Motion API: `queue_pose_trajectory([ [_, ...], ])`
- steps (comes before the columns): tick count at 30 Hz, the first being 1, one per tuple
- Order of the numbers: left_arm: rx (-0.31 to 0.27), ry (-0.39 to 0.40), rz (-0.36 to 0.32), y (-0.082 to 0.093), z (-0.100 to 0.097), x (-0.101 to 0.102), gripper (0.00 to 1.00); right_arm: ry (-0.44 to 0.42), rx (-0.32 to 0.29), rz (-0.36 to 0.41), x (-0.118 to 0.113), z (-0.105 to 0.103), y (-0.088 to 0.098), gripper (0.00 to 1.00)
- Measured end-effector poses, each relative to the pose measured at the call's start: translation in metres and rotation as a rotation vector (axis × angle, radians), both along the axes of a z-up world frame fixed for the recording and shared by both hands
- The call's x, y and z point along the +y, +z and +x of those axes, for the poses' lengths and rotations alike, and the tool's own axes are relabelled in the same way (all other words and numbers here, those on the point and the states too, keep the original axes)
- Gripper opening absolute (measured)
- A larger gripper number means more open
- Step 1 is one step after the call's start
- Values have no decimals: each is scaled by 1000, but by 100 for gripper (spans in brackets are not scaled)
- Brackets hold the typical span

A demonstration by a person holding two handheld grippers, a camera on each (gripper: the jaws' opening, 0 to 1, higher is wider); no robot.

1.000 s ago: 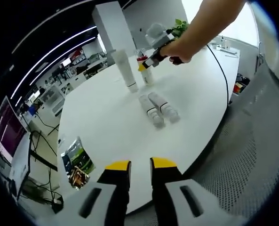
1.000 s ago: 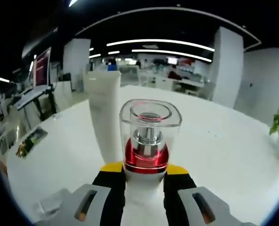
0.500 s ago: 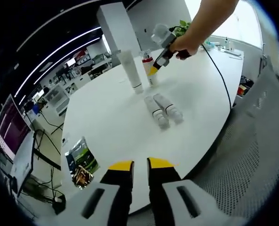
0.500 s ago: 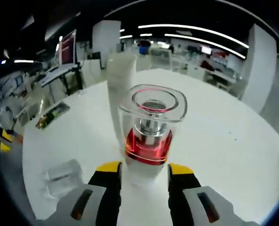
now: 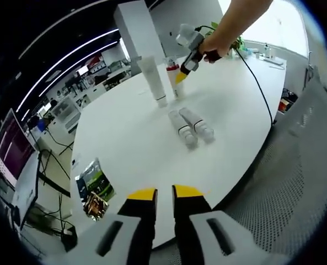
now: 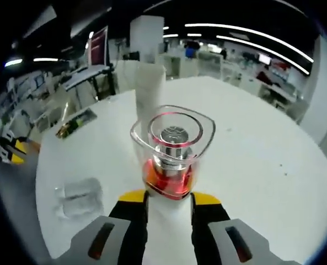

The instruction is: Arrange the skincare products in the storage area until every visible bottle or jar stands upright without overlapping.

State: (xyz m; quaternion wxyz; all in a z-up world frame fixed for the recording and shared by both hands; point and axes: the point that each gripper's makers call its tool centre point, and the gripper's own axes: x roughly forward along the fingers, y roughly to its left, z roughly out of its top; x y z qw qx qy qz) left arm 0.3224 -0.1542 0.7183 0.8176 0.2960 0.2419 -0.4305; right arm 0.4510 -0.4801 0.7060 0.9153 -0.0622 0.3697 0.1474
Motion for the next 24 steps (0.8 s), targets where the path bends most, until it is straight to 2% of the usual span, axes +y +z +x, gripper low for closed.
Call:
queue_pose_trajectory([
  [11, 4, 14, 9, -1, 2, 3, 5, -69, 30, 14, 2, 10, -10, 25],
  [24, 6, 32, 13, -1, 4, 5, 4, -162, 39, 50, 5, 15, -12, 24],
])
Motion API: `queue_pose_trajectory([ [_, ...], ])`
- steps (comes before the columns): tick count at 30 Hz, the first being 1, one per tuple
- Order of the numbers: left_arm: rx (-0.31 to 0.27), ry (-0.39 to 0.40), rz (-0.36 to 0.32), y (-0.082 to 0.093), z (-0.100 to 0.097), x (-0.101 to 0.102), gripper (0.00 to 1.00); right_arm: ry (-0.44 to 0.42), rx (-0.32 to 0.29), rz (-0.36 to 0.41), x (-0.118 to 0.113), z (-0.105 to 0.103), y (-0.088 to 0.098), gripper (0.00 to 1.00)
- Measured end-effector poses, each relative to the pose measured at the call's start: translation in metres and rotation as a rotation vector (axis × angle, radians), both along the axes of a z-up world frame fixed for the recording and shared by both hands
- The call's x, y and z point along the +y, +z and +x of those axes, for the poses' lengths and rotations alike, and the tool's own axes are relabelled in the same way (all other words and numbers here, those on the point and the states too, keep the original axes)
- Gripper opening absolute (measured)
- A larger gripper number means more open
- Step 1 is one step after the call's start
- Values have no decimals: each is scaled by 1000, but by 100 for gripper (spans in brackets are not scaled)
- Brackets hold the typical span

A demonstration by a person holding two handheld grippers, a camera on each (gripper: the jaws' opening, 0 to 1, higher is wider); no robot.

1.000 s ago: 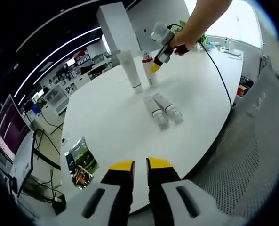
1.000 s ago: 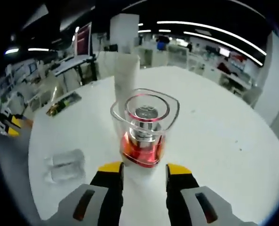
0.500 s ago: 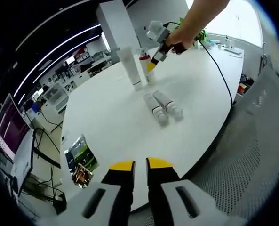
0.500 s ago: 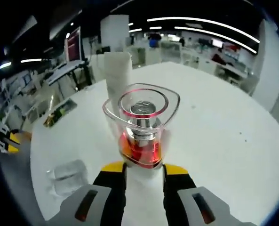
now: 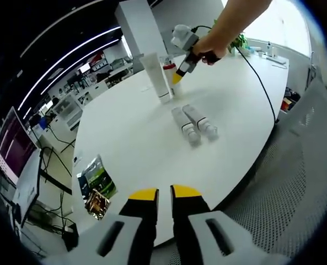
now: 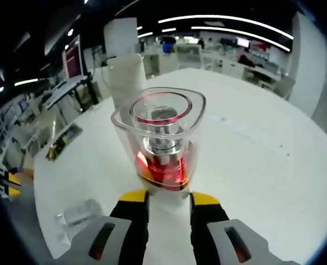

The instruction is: Arrange the skincare products in the storage area until every visible bottle or jar stands upright without overlapping.

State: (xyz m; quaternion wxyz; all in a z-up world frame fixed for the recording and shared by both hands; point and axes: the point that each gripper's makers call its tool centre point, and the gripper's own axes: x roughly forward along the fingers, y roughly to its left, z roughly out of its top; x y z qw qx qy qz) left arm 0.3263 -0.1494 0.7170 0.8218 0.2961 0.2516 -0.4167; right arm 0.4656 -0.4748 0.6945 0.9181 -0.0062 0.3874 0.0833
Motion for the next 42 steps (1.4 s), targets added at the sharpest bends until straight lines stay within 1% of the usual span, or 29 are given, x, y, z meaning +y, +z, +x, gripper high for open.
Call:
queue_pose_trajectory([
  [9, -1, 14, 1, 0, 2, 1, 3, -98, -2, 55, 2, 2, -2, 24],
  [19, -2, 16, -4, 1, 2, 2, 2, -148, -3, 71, 2, 1, -3, 24],
  [21, -3, 15, -6, 1, 2, 2, 2, -145, 8, 66, 3, -4, -4, 23],
  [24, 0, 16, -3, 0, 2, 2, 3, -147, 24, 79, 8, -13, -7, 24],
  [25, 1, 16, -2, 0, 2, 2, 3, -140, 34, 86, 13, -20, -9, 24],
  [27, -2, 16, -5, 1, 2, 2, 3, -92, 66, 93, 27, -34, -13, 25],
  [28, -3, 16, -5, 1, 2, 2, 3, -29, 80, 83, 38, -42, -14, 26],
  [30, -2, 16, -3, 0, 2, 2, 3, 55, 76, 69, 52, -50, -12, 25],
  [31, -1, 16, -1, 0, 2, 2, 3, 144, 72, 46, 65, -56, -9, 25],
  [32, -1, 17, 0, 0, 2, 3, 3, 205, 70, 18, 71, -60, -7, 25],
  [33, -2, 17, -1, 0, 2, 2, 3, 318, 62, -25, 84, -65, -3, 25],
  [34, -2, 16, -2, 0, 2, 2, 3, 397, 58, -56, 91, -69, -1, 26],
  [35, -1, 15, -1, 0, 1, 2, 3, 514, 60, -124, 101, -74, 2, 26],
  [36, -1, 12, -1, 0, 1, 2, 3, 558, 59, -149, 104, -76, 3, 27],
  [37, 0, 11, 1, 0, 1, 2, 3, 682, 42, -208, 115, -80, 7, 29],
  [38, 2, 11, 2, 0, 1, 2, 3, 754, 27, -251, 121, -81, 8, 30],
  [39, 4, 12, 2, -1, 1, 2, 3, 846, 10, -286, 132, -83, 12, 30],
  [41, 4, 11, 5, -1, 1, 2, 3, 940, 3, -316, 143, -87, 12, 29],
  [42, 5, 10, 5, -2, 0, 2, 3, 995, 15, -339, 146, -87, 8, 29],
])
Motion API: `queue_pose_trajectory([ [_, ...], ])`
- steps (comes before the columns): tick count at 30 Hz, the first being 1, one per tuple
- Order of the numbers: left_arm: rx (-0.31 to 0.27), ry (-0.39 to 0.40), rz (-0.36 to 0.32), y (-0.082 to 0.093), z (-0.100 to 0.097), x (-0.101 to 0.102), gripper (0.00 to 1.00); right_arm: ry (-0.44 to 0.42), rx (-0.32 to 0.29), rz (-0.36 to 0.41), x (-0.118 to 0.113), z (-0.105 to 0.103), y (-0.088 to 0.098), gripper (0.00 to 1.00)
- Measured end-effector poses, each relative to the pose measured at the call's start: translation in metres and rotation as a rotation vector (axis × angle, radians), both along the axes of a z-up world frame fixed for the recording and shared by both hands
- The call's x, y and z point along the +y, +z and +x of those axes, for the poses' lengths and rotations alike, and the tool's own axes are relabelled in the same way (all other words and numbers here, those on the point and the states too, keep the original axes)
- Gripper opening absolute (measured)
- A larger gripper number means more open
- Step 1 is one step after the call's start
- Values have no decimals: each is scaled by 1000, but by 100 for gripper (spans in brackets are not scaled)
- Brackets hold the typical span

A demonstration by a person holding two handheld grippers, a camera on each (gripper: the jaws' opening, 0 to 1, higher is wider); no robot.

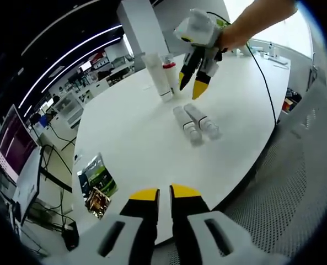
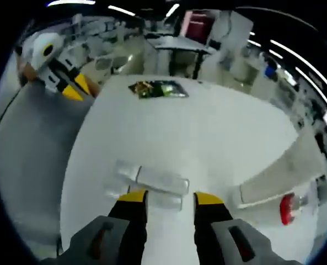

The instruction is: Arrange the skincare products in the storage area until every visible bottle or jar stands upright without overlapping.

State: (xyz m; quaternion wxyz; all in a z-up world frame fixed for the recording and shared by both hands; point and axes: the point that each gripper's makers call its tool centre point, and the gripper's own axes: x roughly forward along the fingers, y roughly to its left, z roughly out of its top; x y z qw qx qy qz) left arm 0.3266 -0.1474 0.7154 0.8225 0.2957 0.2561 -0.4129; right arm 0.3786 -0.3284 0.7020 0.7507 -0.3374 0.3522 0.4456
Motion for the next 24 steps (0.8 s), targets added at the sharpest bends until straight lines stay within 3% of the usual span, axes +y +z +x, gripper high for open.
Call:
queue_pose_trajectory([
  [4, -4, -4, -4, 1, 0, 0, 3, 280, 33, -166, 16, -20, -16, 30],
  [5, -4, -4, -4, 1, 0, 0, 3, 299, 36, -180, 16, -21, -17, 30],
  [6, -3, -5, -2, 1, 0, 0, 3, 405, 40, -266, 14, -27, -24, 30],
  [10, 0, -8, 2, -1, -1, 0, 3, 594, 61, -442, 2, -34, -40, 32],
  [17, 1, -13, 4, -1, -1, 0, 3, 770, 63, -587, 0, -38, -56, 28],
  [24, 3, -15, 7, -1, -2, -1, 3, 810, 80, -641, -3, -37, -71, 23],
])
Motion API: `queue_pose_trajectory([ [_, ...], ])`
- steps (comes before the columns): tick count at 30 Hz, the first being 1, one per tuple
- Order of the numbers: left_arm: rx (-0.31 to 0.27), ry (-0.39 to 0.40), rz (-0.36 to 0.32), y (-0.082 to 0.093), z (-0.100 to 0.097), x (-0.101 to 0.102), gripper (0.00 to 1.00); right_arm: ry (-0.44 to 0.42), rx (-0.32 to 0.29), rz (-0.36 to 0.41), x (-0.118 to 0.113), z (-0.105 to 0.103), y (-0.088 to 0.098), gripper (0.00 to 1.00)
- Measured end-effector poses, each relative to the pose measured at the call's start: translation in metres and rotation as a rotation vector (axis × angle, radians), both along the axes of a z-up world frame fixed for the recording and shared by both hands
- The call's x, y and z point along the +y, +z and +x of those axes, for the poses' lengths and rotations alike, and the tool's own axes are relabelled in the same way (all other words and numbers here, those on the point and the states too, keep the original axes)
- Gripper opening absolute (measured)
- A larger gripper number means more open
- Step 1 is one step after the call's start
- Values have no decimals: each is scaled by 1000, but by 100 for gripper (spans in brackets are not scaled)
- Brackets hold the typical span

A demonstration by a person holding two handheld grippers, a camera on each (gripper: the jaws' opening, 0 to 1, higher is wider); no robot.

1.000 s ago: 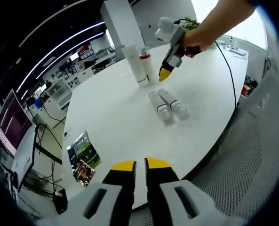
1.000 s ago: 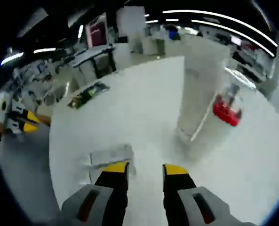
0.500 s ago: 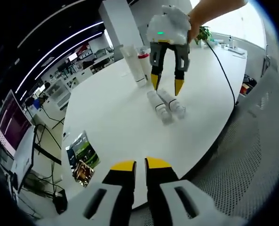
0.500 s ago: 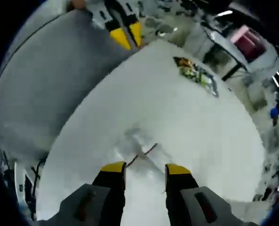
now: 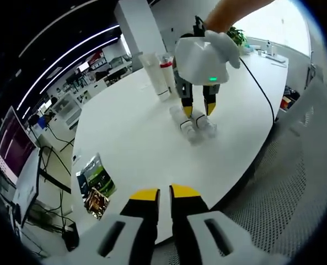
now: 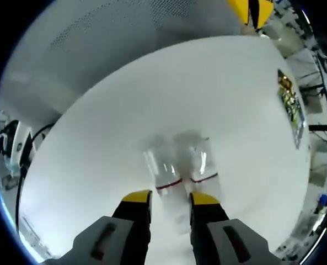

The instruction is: Arrange the skincare products in the storage area until every visible bottle or jar stands upright without overlapping.

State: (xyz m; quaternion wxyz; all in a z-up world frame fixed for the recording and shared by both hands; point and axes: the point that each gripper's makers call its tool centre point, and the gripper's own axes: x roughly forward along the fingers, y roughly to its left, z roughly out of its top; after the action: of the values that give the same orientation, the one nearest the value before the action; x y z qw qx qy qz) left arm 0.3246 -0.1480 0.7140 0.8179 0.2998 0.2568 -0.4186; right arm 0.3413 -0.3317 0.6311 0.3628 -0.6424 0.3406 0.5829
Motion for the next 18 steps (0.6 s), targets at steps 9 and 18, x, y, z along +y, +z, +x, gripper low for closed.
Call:
queue_pose_trajectory([
  [9, 5, 10, -8, 0, 1, 0, 3, -71, -16, 4, -7, -2, -6, 15],
  [18, 2, 16, -26, 3, 2, -1, 4, -404, 74, 275, 12, -10, 19, 13],
])
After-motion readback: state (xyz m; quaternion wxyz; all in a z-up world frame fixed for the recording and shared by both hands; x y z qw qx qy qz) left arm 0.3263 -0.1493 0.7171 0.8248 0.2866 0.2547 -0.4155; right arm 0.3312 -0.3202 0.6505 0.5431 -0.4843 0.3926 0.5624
